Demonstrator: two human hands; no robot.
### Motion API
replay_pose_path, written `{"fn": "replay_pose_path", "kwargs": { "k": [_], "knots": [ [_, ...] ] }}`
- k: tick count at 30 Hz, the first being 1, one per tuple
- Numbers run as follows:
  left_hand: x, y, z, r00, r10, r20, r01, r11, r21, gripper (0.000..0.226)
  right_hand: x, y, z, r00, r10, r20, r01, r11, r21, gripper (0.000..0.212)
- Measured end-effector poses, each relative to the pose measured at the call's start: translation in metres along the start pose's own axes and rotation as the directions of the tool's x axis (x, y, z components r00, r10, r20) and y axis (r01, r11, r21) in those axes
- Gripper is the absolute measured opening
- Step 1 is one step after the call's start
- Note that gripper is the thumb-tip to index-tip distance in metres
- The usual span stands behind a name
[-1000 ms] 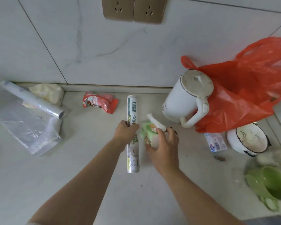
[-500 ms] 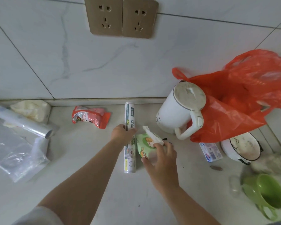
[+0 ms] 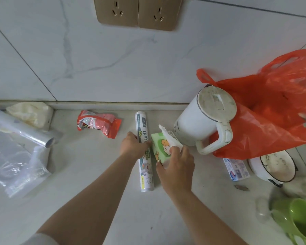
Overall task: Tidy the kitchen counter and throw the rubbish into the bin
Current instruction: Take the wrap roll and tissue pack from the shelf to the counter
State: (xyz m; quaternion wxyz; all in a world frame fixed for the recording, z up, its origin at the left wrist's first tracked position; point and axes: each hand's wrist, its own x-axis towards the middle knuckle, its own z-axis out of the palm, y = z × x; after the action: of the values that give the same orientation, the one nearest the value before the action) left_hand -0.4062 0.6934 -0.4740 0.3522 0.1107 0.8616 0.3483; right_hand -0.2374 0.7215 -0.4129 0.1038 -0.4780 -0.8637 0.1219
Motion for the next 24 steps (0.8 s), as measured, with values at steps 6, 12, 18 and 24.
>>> {"fn": "replay_pose_path", "kwargs": {
  "k": [6,12,18,24],
  "knots": [
    [-0.005,-0.007,-0.006,1.0,0.006,-0.021,-0.005,0.999,0.04,0.038,0.012,-0.002,-0.008,0.999,-0.042,-0.016,0.042,0.999,0.026,0.043],
    [-0.004,-0.015,-0.031,0.995,0.005,-0.099,0.003,0.997,0.081,0.03,0.049,-0.006,-0.012,0.98,-0.197,0.035,0.182,0.953,0.242,0.043],
    [-0.002,-0.01,-0.034,0.997,-0.025,-0.079,0.035,0.992,0.124,0.034,0.1,-0.005,-0.003,0.862,-0.422,0.28,0.454,0.89,-0.054,0.044],
    [-0.007,-0.01,-0.033,0.995,-0.003,-0.099,0.018,0.988,0.155,0.036,0.122,-0.012,0.002,0.818,-0.459,0.347,0.571,0.722,-0.39,0.051]
  ]
}}
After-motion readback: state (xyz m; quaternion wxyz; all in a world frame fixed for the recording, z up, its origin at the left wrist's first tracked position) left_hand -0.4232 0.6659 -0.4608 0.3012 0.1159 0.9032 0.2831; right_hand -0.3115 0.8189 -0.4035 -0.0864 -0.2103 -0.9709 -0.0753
